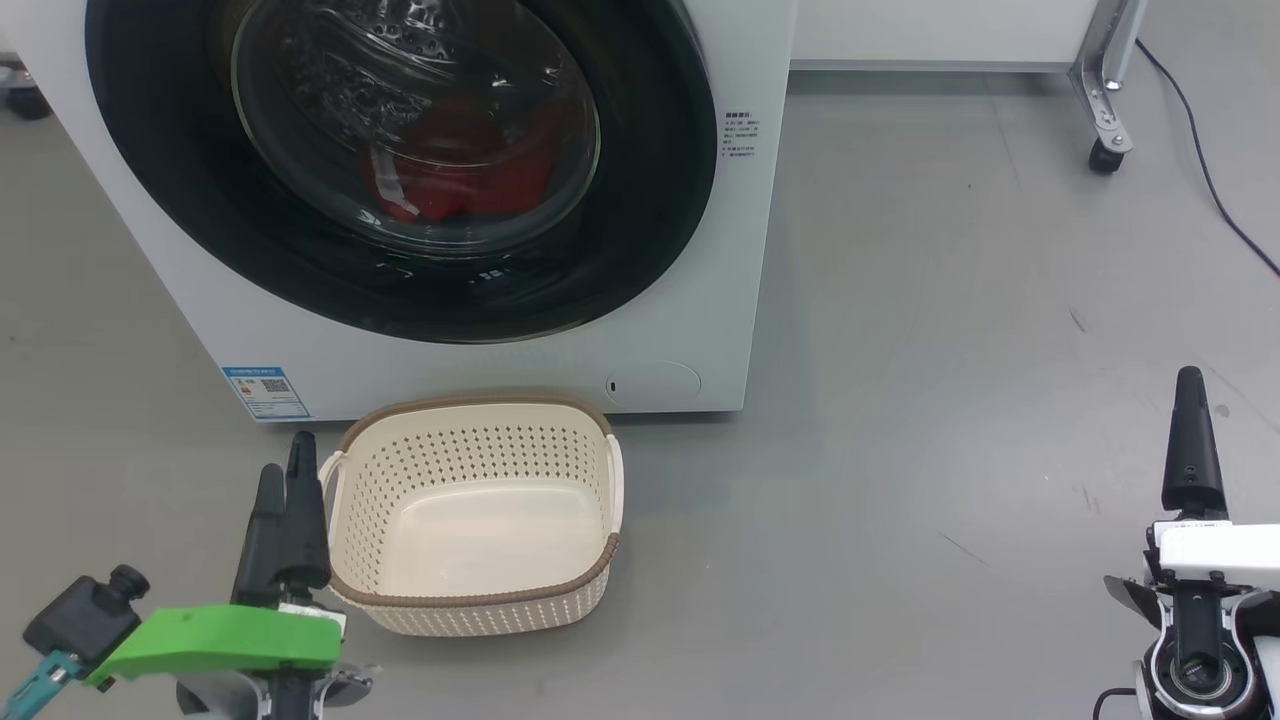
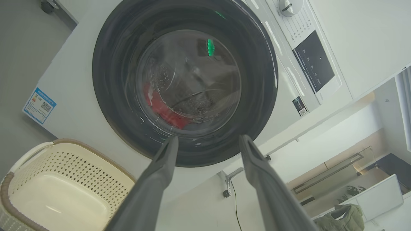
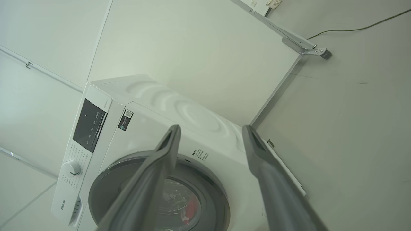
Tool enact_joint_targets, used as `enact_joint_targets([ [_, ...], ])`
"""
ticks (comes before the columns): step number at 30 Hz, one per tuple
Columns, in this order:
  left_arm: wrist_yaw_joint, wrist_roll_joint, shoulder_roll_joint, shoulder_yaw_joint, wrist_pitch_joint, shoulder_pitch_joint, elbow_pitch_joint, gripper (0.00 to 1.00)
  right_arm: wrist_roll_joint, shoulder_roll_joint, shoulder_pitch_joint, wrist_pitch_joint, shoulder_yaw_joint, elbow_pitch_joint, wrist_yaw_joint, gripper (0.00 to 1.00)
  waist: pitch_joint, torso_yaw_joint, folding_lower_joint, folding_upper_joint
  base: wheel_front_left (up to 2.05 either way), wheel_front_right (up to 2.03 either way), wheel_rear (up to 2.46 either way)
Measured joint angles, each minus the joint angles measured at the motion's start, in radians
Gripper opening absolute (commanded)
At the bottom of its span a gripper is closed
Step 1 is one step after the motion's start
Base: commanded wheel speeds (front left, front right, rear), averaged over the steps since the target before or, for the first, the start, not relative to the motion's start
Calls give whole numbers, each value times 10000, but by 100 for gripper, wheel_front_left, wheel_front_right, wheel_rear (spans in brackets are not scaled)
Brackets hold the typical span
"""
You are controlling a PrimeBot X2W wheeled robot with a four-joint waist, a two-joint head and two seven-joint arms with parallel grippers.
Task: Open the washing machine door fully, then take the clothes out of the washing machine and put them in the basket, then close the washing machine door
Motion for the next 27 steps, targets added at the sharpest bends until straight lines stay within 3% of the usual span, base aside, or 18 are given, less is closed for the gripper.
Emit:
enact_joint_targets([
  [18,535,3298,75,-1143,-616,-50,-510,100,-2399,-497,24,-608,591,-194,-6,100,132,10,0,0,0,0,0],
  [27,867,5275,109,-1751,-953,-74,-514,100,-4107,-980,24,-890,1034,-182,-272,100,118,20,0,0,0,0,0],
])
